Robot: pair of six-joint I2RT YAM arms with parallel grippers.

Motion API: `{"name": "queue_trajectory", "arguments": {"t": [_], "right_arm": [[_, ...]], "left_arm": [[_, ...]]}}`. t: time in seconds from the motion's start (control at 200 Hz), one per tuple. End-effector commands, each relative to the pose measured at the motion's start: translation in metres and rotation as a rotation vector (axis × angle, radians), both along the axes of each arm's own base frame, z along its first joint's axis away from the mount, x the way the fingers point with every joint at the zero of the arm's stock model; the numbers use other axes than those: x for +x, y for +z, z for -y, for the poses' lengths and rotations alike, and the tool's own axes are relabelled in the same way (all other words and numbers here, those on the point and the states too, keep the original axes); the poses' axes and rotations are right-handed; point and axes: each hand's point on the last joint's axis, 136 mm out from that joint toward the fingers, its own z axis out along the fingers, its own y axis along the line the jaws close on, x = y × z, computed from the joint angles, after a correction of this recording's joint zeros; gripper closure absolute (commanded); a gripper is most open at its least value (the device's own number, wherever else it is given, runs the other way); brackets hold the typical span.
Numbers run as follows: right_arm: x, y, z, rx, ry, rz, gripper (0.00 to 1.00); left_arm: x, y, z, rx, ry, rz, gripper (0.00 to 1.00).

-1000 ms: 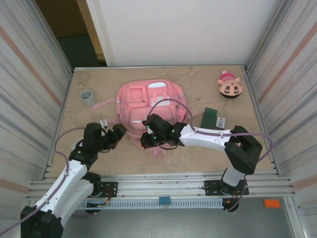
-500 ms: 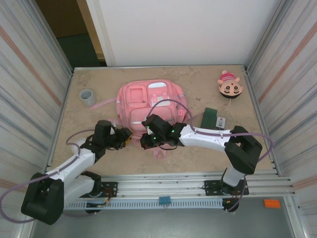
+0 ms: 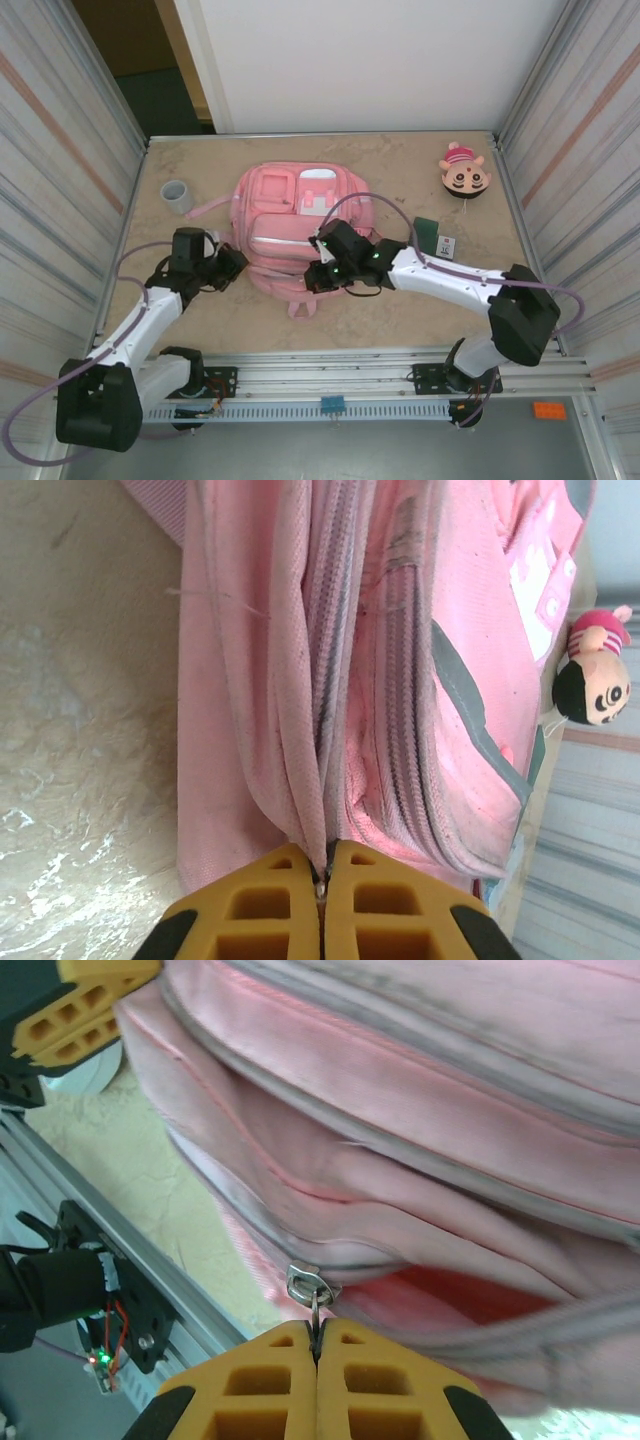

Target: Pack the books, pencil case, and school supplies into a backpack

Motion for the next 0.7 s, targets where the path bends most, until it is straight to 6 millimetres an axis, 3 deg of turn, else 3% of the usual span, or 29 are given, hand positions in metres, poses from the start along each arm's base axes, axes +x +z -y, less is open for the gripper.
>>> {"name": "queue_trajectory", "arguments": {"t": [0.0,0.105,0.256,0.296,0.456,0.601,0.692], "right_arm": [[-0.012,-0.012,0.033,-0.074,0.018,-0.052,1.00],[-0.012,-0.014,0.030,-0.053,0.024,-0.065,1.00],[-0.022,0.002,0.006,0.076,0.095,-0.074,1.00],[-0.023,0.006,0.002,0.100,0.108,-0.077,1.00],[-0.026,0.022,-0.005,0.167,0.141,-0.074,1.00],[-0.025,0.029,-0.006,0.189,0.142,-0.055,1.00],[-0.024,0.029,-0.007,0.194,0.140,-0.053,1.00]], "left_arm": [[0.012,0.009,-0.025,0.150,0.006,0.071,1.00],[0.014,0.014,-0.021,0.165,-0.042,0.094,0.99],[0.011,0.045,-0.005,0.205,-0.209,0.278,0.40],[0.007,0.056,0.001,0.240,-0.300,0.360,0.31],[-0.015,0.088,0.011,0.423,-0.579,0.633,0.32],[-0.051,0.113,0.043,0.465,-0.908,0.957,0.33],[-0.073,0.116,0.064,0.455,-1.117,1.081,0.33]]}}
